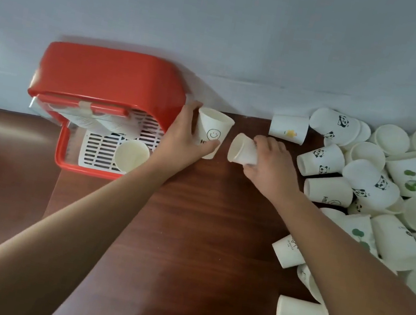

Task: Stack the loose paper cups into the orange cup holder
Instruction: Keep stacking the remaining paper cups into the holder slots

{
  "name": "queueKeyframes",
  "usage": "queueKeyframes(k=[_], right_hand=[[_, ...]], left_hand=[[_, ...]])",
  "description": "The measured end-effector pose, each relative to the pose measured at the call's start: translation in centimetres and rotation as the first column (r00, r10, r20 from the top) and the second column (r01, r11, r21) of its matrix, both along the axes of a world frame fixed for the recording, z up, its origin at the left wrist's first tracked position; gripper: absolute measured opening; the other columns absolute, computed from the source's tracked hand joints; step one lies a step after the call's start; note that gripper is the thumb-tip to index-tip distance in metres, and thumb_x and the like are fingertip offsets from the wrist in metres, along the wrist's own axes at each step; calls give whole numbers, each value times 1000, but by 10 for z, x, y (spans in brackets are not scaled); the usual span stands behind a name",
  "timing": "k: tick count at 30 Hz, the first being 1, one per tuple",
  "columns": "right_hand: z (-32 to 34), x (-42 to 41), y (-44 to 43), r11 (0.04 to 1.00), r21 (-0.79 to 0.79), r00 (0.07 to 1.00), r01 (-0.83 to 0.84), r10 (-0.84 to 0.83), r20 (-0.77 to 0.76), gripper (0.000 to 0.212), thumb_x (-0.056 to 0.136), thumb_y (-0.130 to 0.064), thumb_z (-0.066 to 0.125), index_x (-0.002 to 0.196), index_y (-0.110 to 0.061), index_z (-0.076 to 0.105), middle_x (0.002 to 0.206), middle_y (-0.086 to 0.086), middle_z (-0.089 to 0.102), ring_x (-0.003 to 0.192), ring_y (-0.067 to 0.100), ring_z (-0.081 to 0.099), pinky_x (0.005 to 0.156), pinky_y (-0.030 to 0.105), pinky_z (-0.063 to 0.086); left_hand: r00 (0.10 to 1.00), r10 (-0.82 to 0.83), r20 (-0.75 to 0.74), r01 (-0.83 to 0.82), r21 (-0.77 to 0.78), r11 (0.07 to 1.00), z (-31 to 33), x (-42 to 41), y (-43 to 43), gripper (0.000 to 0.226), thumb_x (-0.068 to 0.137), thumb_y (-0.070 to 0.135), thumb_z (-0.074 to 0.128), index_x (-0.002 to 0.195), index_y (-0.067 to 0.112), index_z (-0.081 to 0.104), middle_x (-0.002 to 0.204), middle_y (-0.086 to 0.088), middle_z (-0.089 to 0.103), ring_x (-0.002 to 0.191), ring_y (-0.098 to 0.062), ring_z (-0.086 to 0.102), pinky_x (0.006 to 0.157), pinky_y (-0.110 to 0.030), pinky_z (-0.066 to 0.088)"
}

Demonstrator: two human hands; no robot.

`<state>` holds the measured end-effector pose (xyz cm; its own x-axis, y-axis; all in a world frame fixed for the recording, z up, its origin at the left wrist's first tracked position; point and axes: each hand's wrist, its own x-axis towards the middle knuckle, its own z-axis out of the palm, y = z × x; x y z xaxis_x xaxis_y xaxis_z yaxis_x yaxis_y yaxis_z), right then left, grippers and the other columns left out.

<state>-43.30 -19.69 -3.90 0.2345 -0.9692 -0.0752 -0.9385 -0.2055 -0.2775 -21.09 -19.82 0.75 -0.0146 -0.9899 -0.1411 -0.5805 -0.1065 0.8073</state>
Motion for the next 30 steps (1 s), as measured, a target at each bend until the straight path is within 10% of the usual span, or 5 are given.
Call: queueKeyframes(k=[10,19,25,30], right_hand=[[45,64,54,962,219,908,164,-234,347,67,77,-34,79,133,-12,48,125,4,54,112,19,54,87,28,46],[64,114,82,941,270,841,206,-312,443,65,80,-35,79,134,-17,47,133,0,53,118,14,52,88,24,46],[74,132,87,934,275,765,227,-346,544,63,81,-41,77,133,-23,46,128,-10,52,109,3,49,82,18,44],[80,141,85,927,300,717,226,-366,593,62,81,-42,76,132,-26,45,126,-12,51,111,5,51,85,22,48]], left_hand=[[979,32,-203,-34,-8,999,25,88,91,75,76,13,81,134,25,34,132,1,50,124,-14,53,105,-38,48],[956,215,-197,-235,-85,968,21,144,100,75,78,19,83,138,29,40,124,34,46,121,-4,50,98,-34,51],[994,111,8,-109,-127,986,-5,145,92,75,80,25,79,143,22,39,136,8,50,124,-9,47,102,-23,43],[982,-22,187,31,-49,998,-21,154,95,81,81,33,78,149,17,38,151,-2,41,141,-21,32,118,-45,29]])
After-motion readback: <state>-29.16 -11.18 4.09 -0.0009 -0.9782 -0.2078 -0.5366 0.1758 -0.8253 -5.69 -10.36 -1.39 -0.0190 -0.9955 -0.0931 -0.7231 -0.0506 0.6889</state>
